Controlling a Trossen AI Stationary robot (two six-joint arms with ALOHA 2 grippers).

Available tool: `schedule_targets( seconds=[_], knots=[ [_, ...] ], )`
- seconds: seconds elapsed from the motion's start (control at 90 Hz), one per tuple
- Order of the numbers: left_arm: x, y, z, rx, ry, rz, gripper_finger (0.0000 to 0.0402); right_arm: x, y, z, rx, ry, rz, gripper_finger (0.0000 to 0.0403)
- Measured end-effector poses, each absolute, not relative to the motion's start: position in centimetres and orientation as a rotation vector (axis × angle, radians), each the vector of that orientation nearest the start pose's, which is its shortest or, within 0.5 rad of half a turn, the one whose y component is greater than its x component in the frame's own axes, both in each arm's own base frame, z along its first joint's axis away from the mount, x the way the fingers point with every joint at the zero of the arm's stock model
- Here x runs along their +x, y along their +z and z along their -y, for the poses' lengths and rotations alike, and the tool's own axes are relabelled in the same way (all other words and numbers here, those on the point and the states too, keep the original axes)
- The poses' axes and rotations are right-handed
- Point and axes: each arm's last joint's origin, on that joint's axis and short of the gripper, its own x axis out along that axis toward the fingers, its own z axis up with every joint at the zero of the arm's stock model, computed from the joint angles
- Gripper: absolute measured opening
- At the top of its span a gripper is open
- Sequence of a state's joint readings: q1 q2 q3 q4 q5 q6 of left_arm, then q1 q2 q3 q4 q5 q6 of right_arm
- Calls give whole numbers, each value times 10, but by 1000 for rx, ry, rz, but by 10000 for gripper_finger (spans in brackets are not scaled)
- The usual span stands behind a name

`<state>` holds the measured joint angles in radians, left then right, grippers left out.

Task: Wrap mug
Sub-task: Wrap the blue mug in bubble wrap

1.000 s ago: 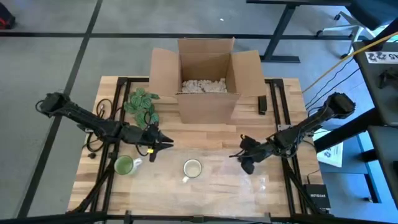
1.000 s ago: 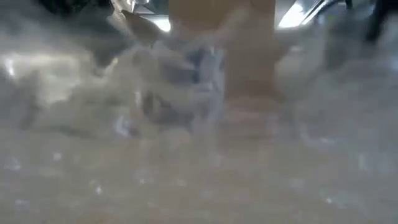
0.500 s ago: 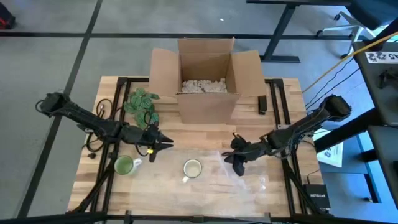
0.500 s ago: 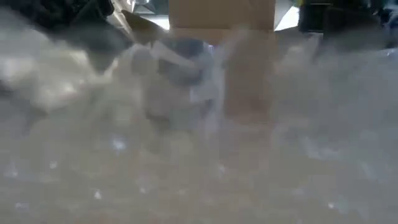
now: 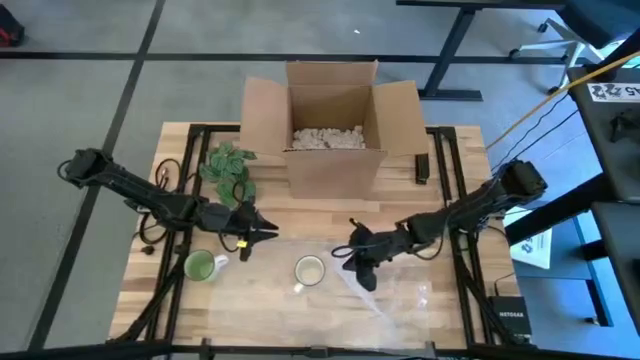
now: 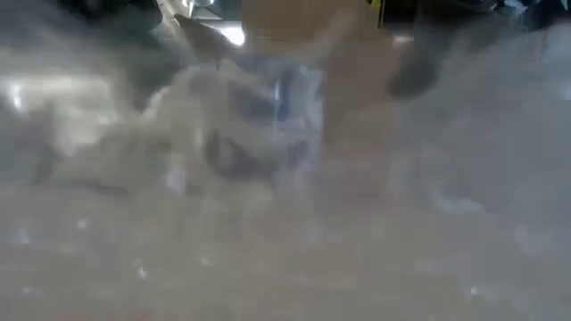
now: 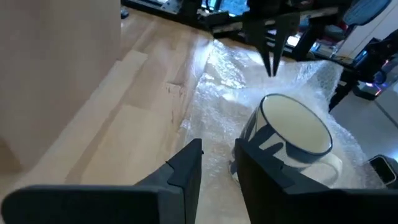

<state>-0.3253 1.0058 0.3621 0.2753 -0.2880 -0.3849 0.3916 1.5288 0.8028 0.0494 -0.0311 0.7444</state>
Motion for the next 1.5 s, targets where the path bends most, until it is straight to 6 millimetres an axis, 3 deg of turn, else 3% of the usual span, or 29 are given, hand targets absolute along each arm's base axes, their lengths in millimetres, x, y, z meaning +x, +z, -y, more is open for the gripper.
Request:
schedule_targets(
  seconds=[0.511,0.667,0.756,0.933,1.111,1.356,1.5],
  knots=[
    [191,192,58,-273,26,-364,79,275,190,-97,547,23,-884,122],
    [191,192,58,-272,26,-365,79,257,181,-89,542,-103,-1078,126],
    [191,192,57,-269,27,-365,79,254,180,-90,586,-74,-1137,127],
    [191,192,57,-267,29,-364,79,262,187,-97,669,91,-1088,127],
    [191,192,57,-269,30,-364,79,259,185,-98,724,103,-1152,127],
    [191,192,57,-266,29,-364,79,273,198,-104,784,242,-989,127],
    [191,192,57,-265,28,-364,79,272,197,-104,798,229,-1006,127]
  ],
)
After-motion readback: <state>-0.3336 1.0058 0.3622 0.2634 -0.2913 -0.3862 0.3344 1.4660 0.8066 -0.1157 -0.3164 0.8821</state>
